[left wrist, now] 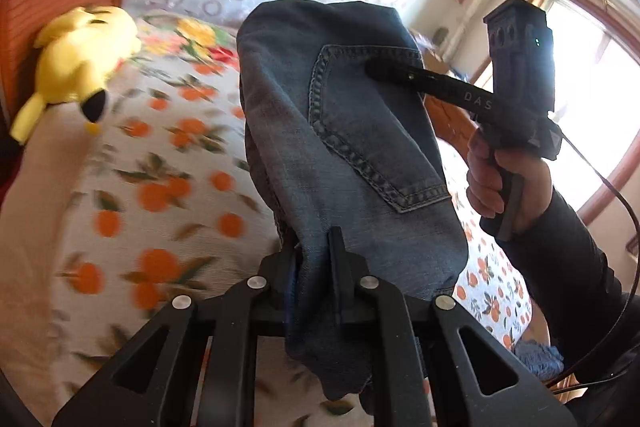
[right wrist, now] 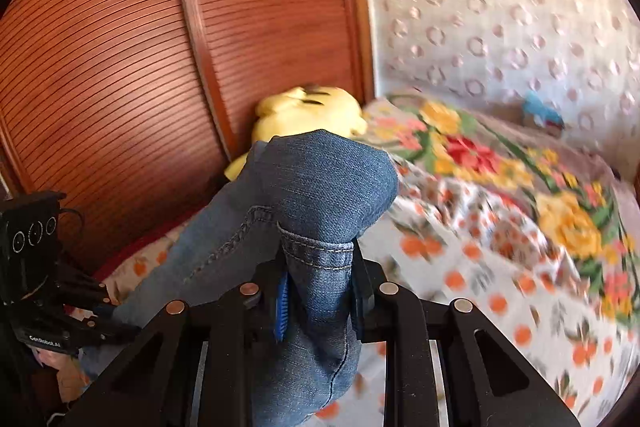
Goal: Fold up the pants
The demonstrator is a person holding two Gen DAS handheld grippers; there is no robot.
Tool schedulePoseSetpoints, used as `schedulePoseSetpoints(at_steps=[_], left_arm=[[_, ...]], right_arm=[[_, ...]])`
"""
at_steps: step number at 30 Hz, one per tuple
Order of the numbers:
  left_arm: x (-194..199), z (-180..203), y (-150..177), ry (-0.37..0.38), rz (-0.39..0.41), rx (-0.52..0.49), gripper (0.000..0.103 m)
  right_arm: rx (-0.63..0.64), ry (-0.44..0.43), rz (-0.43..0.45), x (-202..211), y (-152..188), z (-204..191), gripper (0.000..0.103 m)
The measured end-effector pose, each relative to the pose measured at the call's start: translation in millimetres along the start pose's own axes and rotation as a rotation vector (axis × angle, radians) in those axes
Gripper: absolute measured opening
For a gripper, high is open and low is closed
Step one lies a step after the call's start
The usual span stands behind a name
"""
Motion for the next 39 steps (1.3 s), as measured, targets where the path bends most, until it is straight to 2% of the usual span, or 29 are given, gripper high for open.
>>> schedulePoseSetpoints(at_steps=[5, 9, 13, 20, 23, 25, 27, 30, 33, 36, 39], left_arm=[[44, -28, -16, -0.060, 0.076, 0.015, 0.014], [68, -45, -34, -0.131, 0.111, -0.008, 0.014], [54, -60, -47, -0.178, 0.071, -0.050, 0.014], [-1, -93, -61, -0.226, -0.043, -0.080, 0.014], [-8, -95, -64, -0.232, -0.063, -0.093, 0.016], [-8, -98, -65, -0.247, -0.077, -0.095, 0.022], [-6, -100, -66, -0.265, -0.077, -0.095, 0.024], [10, -96, -71, -0.319, -0.045, -0.111, 0.024], [23, -85, -78, -0.340, 0.006, -0.133, 0.028], [27, -67, -82, -0.307, 0.037, -0.159, 0.029], [18, -55, -79, -0.271, 0.030, -0.177, 0.030]], right_arm=[[0.047, -0.069, 0.043, -22, -34, -35, 0.024], [0.029, -0.098, 0.063, -45, -41, -39, 0.024], [-0.004, -0.070, 0.033, -75, -27, -25, 0.024], [-0.098, 0.017, -0.062, -135, 4, 16, 0.025], [-0.129, 0.032, -0.097, -145, 9, 30, 0.032], [-0.160, 0.028, -0.129, -147, 9, 39, 0.040], [-0.174, 0.032, -0.134, -150, -2, 44, 0.047], [-0.149, 0.045, -0.116, -144, -18, 44, 0.048], [-0.105, 0.074, -0.090, -129, -26, 30, 0.048], [-0.068, 0.112, -0.055, -109, -22, 12, 0.049], [-0.063, 0.127, -0.001, -92, -16, 4, 0.049]])
Point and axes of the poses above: each gripper's, at about its wrist camera, not at the fingertips, and x roughly against the way its jaws point, z to its right, y to its underside, the point moved 1 cm from there along -x, roughly the way its jaws point, and after that the axes turned 6 degrees about z, right-handed, at the moved point
